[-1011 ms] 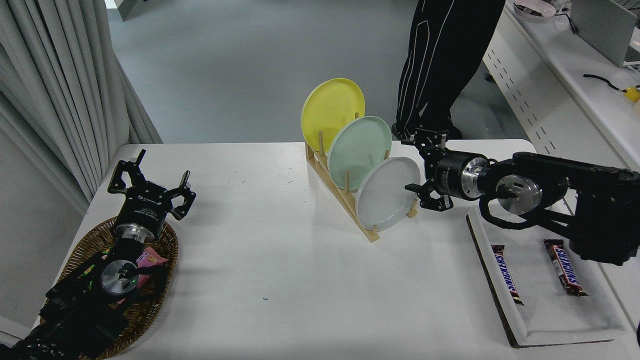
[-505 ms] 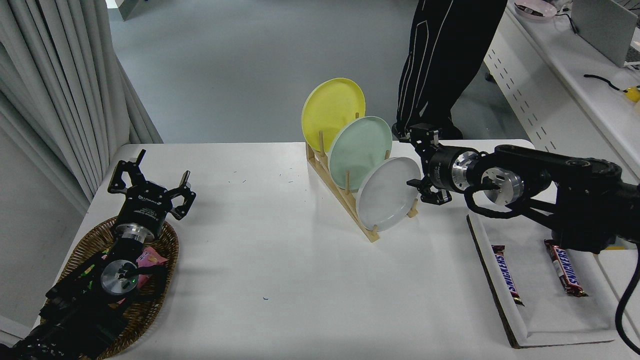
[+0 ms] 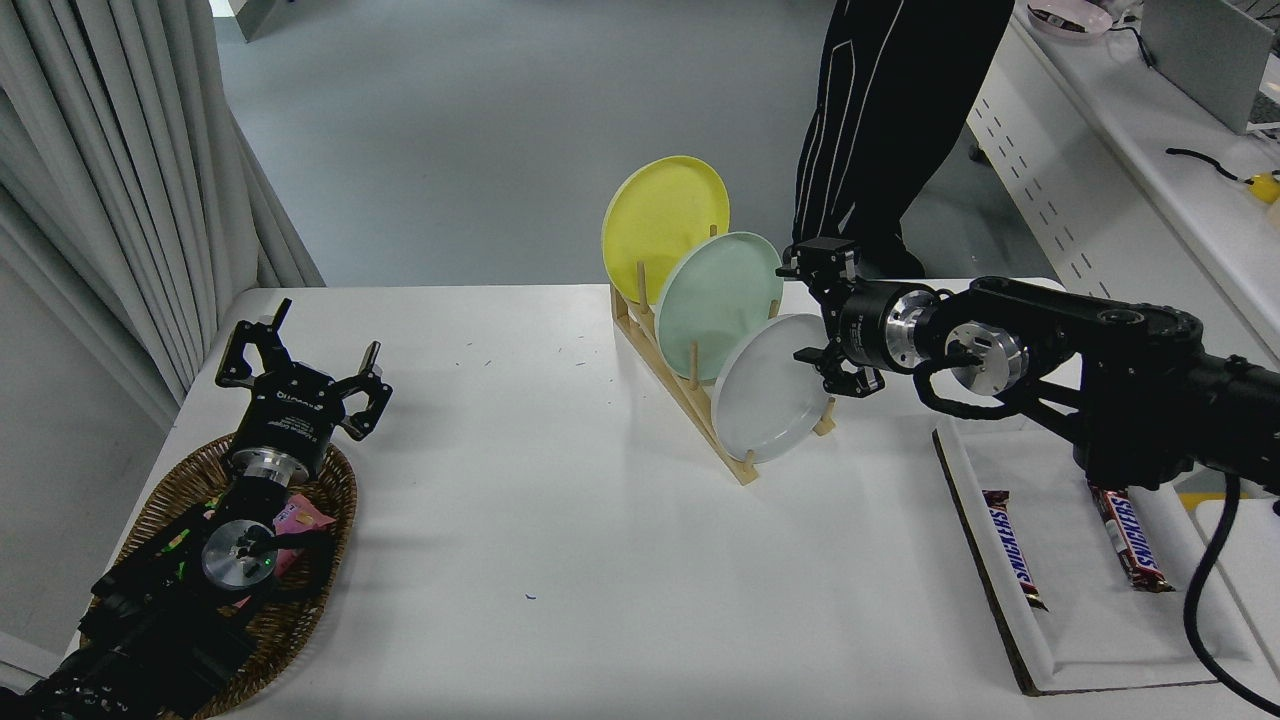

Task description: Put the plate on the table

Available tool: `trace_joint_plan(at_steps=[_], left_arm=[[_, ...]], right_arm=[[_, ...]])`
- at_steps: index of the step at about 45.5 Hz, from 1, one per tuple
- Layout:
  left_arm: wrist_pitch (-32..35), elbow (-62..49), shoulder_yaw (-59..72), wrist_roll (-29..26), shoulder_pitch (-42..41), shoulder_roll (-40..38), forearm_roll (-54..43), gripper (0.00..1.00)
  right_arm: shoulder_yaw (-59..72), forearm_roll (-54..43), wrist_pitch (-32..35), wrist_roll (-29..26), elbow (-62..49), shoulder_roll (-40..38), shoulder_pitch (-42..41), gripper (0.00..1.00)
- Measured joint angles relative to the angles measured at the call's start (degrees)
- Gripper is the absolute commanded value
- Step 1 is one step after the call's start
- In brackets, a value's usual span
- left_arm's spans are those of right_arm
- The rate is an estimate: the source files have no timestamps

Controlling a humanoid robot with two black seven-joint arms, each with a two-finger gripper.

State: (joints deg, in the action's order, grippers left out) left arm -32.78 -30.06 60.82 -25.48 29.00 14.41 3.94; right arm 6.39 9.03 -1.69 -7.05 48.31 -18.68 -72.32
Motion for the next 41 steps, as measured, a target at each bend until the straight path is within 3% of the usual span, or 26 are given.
trace_joint_plan(at_steps=[4, 7, 13, 32, 37, 41], left_arm=[[0.00, 0.00, 0.00, 0.00, 0.00, 0.00, 0.00, 1.00], [0.00, 0.00, 0.00, 0.00, 0.00, 0.00, 0.00, 1.00], [0.00, 0.00, 0.00, 0.00, 0.00, 0.00, 0.00, 1.00], [0.00, 0.00, 0.00, 0.00, 0.00, 0.00, 0.00, 1.00], [0.00, 0.00, 0.00, 0.00, 0.00, 0.00, 0.00, 1.00], [0.00, 0.00, 0.00, 0.00, 0.00, 0.00, 0.00, 1.00]], right_arm=[[-0.18, -0.02, 0.49, -0.03, -1.58, 0.80, 0.00, 0.83], [-0.27, -0.02, 0.75, -0.04, -2.47, 1.29, 0.00, 0.71], [-0.52, 0.07, 1.09, -0.14, -3.57, 1.89, 0.00, 0.61], [-0.69, 0.67, 1.60, -1.71, -3.94, 2.04, 0.35, 0.60], [-0.69, 0.77, 2.11, -2.27, -3.62, 2.02, 0.48, 0.48], [-0.69, 0.83, 2.67, -2.54, -3.48, 2.01, 0.48, 0.46]])
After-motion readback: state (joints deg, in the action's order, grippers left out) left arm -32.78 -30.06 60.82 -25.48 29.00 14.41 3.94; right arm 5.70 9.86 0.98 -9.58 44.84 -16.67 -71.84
